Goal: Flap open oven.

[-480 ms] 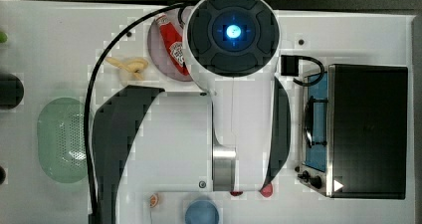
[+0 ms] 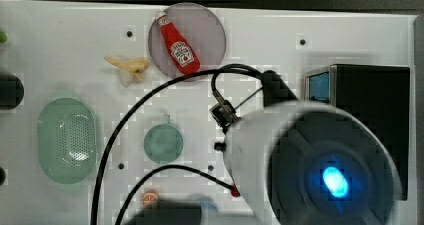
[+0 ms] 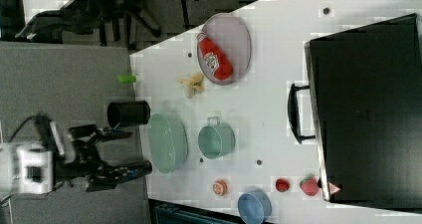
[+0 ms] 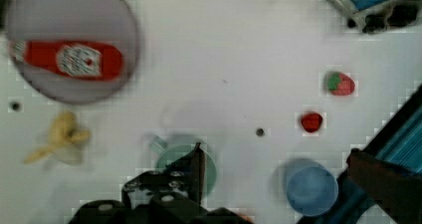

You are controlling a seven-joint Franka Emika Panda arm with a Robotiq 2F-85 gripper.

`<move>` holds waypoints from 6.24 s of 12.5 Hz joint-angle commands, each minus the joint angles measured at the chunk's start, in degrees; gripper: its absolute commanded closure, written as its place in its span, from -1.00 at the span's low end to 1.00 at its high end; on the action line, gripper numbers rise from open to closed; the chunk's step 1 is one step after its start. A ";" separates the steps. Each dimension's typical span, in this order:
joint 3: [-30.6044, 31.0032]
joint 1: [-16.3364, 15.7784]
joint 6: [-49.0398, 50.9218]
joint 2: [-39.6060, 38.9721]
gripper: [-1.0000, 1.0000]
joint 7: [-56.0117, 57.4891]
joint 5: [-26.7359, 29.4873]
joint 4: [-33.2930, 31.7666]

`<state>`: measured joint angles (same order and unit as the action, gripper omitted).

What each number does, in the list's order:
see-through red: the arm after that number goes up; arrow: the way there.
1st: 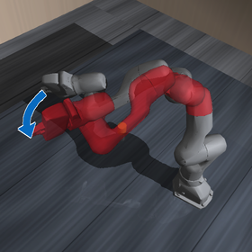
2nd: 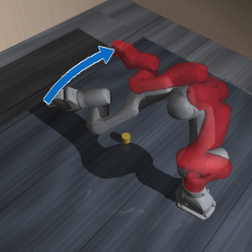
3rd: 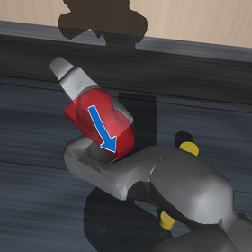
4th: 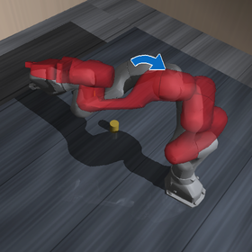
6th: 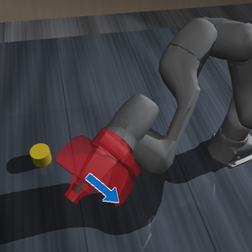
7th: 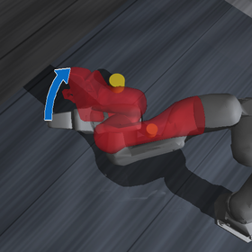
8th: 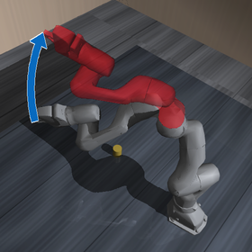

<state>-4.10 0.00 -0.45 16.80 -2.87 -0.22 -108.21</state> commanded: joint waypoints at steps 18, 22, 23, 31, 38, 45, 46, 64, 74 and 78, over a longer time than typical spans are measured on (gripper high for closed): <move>-14.26 1.55 -20.86 -6.08 0.65 33.49 -11.19 -17.14; -18.57 1.61 -30.03 -8.88 0.65 51.12 -11.59 -20.66; -19.40 1.61 -31.65 -9.91 0.65 55.90 -11.59 -20.74; -22.10 1.68 -47.19 -20.28 0.65 62.63 -11.53 -20.76; -20.47 0.98 -50.05 -25.32 0.65 61.74 -11.75 -21.22; -14.81 -2.45 -49.91 -27.20 0.65 43.34 -23.35 -23.66; -13.99 -2.97 -49.65 -27.98 0.65 40.28 -25.79 -23.67; -10.77 -15.65 -45.74 -44.78 0.65 4.30 -40.78 -13.64; -14.59 -14.93 -36.10 -18.26 0.65 4.30 -4.87 -12.49; -14.28 -15.04 -19.84 -9.48 0.65 4.29 -3.30 -8.32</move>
<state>-18.13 -14.52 -22.21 6.28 4.90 -4.10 -117.84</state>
